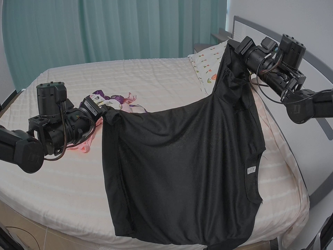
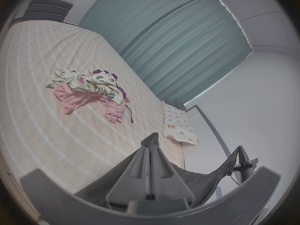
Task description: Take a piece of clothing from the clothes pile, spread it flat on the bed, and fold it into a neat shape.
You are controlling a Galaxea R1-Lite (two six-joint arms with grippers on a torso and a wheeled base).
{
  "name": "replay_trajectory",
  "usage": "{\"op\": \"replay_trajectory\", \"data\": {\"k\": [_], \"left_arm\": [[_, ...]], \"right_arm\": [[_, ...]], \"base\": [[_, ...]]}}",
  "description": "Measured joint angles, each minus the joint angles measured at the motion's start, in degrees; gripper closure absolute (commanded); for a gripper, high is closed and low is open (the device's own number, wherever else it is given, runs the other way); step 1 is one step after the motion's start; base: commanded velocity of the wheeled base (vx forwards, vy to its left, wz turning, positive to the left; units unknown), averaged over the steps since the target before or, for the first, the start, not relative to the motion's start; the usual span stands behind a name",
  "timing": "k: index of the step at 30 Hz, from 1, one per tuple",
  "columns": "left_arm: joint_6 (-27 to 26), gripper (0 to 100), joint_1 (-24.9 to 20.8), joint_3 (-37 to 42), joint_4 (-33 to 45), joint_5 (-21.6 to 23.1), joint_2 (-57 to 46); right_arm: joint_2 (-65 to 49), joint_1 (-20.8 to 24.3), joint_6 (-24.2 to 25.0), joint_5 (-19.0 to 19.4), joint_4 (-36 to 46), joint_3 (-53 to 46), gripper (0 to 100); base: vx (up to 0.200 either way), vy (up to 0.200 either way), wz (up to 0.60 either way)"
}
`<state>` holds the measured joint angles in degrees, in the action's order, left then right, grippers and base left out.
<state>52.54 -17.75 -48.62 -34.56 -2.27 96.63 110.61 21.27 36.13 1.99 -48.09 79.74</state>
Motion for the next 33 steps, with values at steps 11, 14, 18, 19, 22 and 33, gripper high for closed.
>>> {"op": "replay_trajectory", "data": {"k": [11, 14, 18, 19, 22, 33], "left_arm": [[0.5, 100, 0.3, -0.2, -1.5, -0.1, 6.3], [0.5, 0, 0.2, -0.3, -2.6, 0.0, 8.8], [0.5, 0, 0.2, -0.5, -6.2, -0.1, 12.5], [0.5, 0, 0.2, -0.6, -7.0, -0.1, 13.3], [0.5, 0, 0.4, -1.4, -8.5, -0.4, 16.5], [1.2, 0, 2.6, -5.1, -9.4, -1.1, 24.9]], "right_arm": [[4.7, -1.2, 0.5, 0.0, -0.2, -1.9, 100], [6.4, -2.0, 3.1, -0.1, -0.3, -2.7, 0], [8.8, -2.8, 6.0, -0.2, -0.5, -3.3, 0], [9.5, -2.9, 6.2, -0.3, -0.5, -3.4, 0], [12.1, -3.3, 6.5, -0.4, -0.4, -3.4, 0], [21.5, -6.4, 6.2, -4.4, 11.4, -0.8, 0]], "base": [[0.000, 0.000, 0.00], [0.000, 0.000, 0.00], [0.000, 0.000, 0.00], [0.000, 0.000, 0.00], [0.000, 0.000, 0.00], [0.000, 0.000, 0.00]]}}
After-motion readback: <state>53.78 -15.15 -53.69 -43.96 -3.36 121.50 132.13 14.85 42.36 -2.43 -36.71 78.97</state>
